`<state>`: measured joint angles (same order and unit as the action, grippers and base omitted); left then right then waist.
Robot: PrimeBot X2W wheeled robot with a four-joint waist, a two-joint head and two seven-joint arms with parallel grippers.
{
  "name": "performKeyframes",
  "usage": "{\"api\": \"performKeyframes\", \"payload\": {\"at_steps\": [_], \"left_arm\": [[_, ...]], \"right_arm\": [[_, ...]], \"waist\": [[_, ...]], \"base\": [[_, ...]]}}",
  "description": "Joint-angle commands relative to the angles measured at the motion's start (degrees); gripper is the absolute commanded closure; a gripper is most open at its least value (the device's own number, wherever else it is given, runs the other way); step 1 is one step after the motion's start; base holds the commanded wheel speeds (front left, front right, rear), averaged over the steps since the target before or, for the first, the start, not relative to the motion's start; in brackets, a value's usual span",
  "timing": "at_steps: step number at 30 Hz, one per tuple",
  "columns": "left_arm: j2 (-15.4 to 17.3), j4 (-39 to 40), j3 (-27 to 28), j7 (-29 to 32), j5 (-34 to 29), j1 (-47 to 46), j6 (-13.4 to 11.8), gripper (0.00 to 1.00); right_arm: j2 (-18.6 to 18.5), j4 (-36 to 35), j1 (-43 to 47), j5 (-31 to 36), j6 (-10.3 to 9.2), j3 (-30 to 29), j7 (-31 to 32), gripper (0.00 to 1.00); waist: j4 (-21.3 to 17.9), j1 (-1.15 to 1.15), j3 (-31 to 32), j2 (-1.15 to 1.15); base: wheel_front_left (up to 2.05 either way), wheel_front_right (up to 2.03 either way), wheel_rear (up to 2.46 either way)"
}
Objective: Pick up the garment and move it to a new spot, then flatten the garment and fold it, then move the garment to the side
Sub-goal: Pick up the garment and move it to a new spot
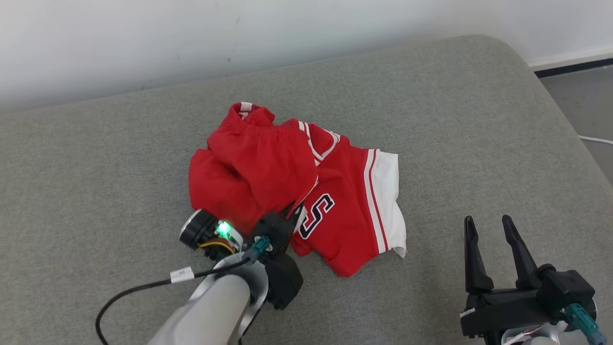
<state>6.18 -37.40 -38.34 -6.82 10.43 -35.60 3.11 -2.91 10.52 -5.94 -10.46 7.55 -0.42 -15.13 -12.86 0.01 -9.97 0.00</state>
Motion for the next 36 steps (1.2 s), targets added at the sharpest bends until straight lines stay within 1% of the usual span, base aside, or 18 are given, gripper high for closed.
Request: {"api": "performKeyframes", "payload": {"at_steps": [1,6,10,17,23,29,36], "left_arm": [[-0.3,0.3,0.2,-1.1,0.4,-1.5,0.3,1.00],[-0.4,2.2,1.2,-2.3,1.8,-6.9,1.8,1.00],[1.0,4.4,2.5,-2.1,1.9,-14.2,2.6,1.00],[4.1,7.1,4.9,0.4,3.2,-28.8,3.8,1.00],[5.1,8.7,7.1,1.5,5.2,-38.6,4.0,1.00],[6.3,8.0,7.8,1.6,6.2,-44.6,4.2,1.00],[7.4,6.6,8.2,0.6,7.1,-45.6,4.1,1.00]], "right_arm": [[0.0,0.0,-0.2,0.2,-0.12,0.0,0.0,0.00],[0.0,0.3,0.1,-0.1,-0.12,0.6,0.0,0.00],[0.0,0.6,0.3,-0.3,-0.12,0.9,0.0,0.00],[0.0,0.7,-0.6,-1.3,-0.12,1.3,0.0,0.00],[0.0,0.7,-0.4,-2.0,-0.12,1.2,0.0,0.00],[0.0,0.8,-0.8,-2.3,-0.12,1.2,0.0,0.00],[0.0,0.8,-0.8,-2.2,-0.12,0.9,0.0,0.00]], "waist": [[0.5,-0.01,0.4,0.00],[1.5,-0.01,1.8,0.00],[1.8,-0.01,2.6,0.00],[0.0,-0.01,2.5,0.00],[-0.9,-0.01,2.0,0.00],[-0.9,-0.01,1.5,0.00],[0.5,-0.01,1.4,0.00]], "base": [[0.00,0.00,0.00],[0.00,0.00,0.00],[0.00,0.00,0.00],[0.00,0.00,0.00],[0.00,0.00,0.00],[0.00,0.00,0.00],[0.00,0.00,0.00]]}}
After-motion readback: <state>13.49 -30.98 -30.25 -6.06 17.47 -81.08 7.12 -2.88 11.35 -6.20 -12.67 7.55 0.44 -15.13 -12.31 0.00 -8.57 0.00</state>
